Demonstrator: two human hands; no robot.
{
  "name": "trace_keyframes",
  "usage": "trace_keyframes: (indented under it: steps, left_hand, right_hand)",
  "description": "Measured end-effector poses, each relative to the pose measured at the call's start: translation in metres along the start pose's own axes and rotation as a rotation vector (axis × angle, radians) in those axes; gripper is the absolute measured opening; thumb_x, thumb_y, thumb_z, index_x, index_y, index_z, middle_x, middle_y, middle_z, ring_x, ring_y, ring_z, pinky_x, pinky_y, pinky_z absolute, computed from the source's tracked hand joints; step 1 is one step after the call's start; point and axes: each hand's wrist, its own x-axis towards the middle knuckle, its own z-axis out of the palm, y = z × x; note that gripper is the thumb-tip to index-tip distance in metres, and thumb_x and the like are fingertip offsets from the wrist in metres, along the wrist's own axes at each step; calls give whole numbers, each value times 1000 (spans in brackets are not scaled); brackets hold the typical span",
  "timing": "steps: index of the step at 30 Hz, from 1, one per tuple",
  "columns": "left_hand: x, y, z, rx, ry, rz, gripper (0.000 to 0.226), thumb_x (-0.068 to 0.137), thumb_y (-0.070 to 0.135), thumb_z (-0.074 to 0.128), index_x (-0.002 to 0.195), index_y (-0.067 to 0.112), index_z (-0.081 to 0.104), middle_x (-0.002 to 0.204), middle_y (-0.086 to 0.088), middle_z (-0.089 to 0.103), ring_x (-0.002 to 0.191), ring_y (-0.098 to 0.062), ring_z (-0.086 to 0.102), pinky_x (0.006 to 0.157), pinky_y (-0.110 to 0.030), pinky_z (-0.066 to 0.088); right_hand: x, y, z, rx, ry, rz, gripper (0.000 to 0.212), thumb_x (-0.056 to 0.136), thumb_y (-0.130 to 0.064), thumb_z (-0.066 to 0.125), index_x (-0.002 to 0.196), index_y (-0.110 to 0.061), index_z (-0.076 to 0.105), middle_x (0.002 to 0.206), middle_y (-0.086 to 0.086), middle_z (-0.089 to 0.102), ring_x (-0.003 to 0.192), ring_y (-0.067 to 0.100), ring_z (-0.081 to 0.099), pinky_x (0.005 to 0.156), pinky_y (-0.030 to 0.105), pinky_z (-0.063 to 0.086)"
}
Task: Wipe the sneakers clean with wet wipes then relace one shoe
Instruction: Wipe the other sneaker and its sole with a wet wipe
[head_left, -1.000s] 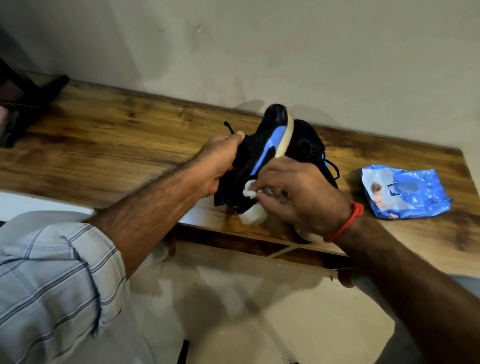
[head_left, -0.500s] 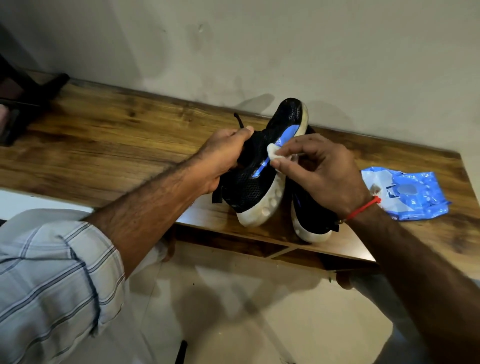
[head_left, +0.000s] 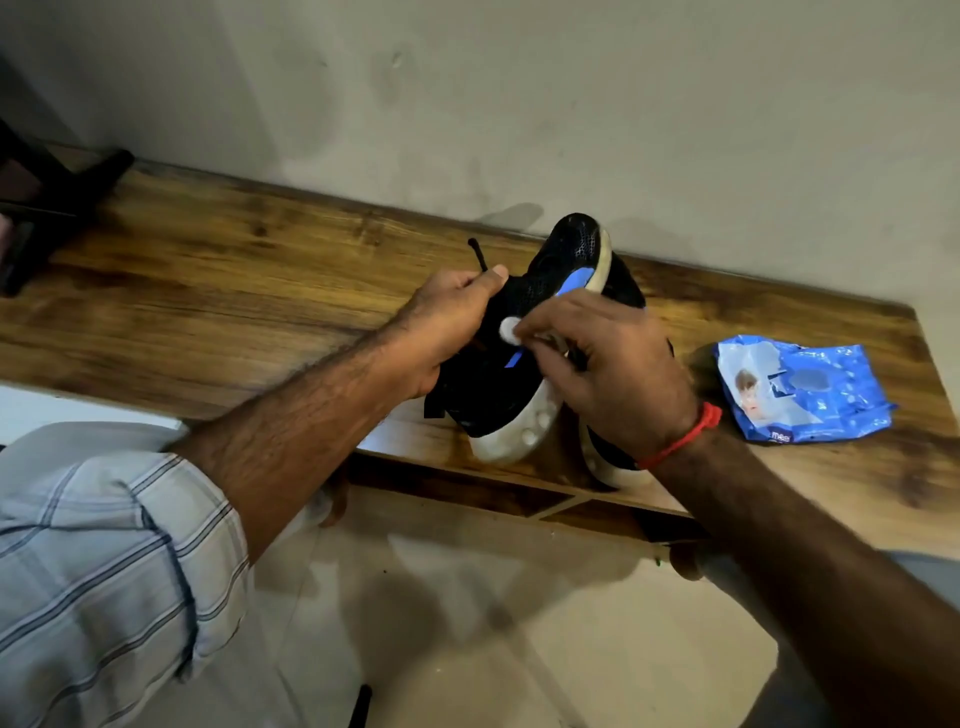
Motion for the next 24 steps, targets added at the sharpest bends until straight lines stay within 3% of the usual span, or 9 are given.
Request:
trace_keyframes:
  steps: [2, 4, 7, 10, 14, 16, 18, 21, 24]
  left_hand:
    - [0, -1, 0, 43, 16, -6, 34, 105, 40, 50, 92, 15, 69, 71, 1, 64, 39, -2, 52, 43, -17, 37]
    - [1, -2, 1, 59, 8, -19, 34, 106, 40, 49, 91, 16, 69, 71, 2, 63, 36, -1, 49, 40, -15, 35]
    - [1, -1, 1, 37, 14, -18, 34, 106, 40, 50, 87, 18, 68, 71, 3, 65, 39, -2, 53, 43, -17, 38]
    - [-1, 1, -1, -23, 7, -29, 33, 106, 37, 50, 94, 14, 70, 69, 3, 68, 43, -6, 59, 43, -15, 41]
    - [0, -3, -1, 49, 1, -28, 37, 106, 37, 51, 107, 5, 69, 82, -7, 62, 40, -5, 51, 41, -15, 37]
    - [0, -3, 1, 65, 5, -39, 35, 106, 38, 50, 101, 8, 69, 79, -3, 62, 36, -3, 49, 39, -15, 36]
    - [0, -1, 1, 54, 0, -37, 34, 105, 39, 51, 90, 15, 69, 74, 2, 65, 42, -5, 55, 45, -17, 40]
    - [0, 1, -2, 25, -14, -29, 34, 105, 38, 51, 90, 16, 71, 67, 5, 67, 49, -8, 61, 47, -18, 44]
    - [0, -3, 0, 64, -44, -29, 36, 104, 40, 52, 98, 9, 71, 78, -5, 67, 58, -15, 58, 51, -22, 42]
  right_hand:
    - [-9, -20, 15, 28, -87, -119, 17, 86, 3, 69, 101, -4, 73, 100, 7, 70, 93, 20, 66, 86, 29, 52]
    - [-14, -32, 23, 25, -174, -194, 19, 86, 3, 68, 103, -4, 73, 102, 8, 69, 94, 23, 65, 87, 28, 49]
    - [-5, -8, 11, -12, -111, -107, 16, 86, 3, 69, 100, -3, 74, 99, 9, 70, 92, 23, 66, 87, 29, 50]
    - [0, 10, 0, -36, -12, -26, 11, 87, 1, 69, 96, -2, 74, 95, 8, 71, 89, 22, 67, 84, 33, 53]
    - [-14, -24, 21, 18, -134, -191, 15, 87, 1, 69, 101, -3, 74, 99, 9, 70, 91, 24, 65, 83, 32, 53]
    - [-14, -26, 24, 32, -191, -227, 16, 87, 2, 69, 101, -3, 74, 100, 9, 70, 91, 24, 65, 84, 31, 51]
    - [-6, -10, 17, -1, -113, -158, 14, 87, 1, 70, 99, -3, 74, 98, 8, 70, 90, 23, 66, 83, 31, 52]
    - [1, 3, 5, -55, -29, -53, 12, 87, -1, 70, 99, -4, 74, 98, 7, 70, 92, 20, 67, 84, 35, 54]
    - [-10, -21, 21, 17, -125, -186, 20, 85, 3, 68, 103, -4, 73, 101, 8, 70, 94, 24, 65, 86, 32, 52]
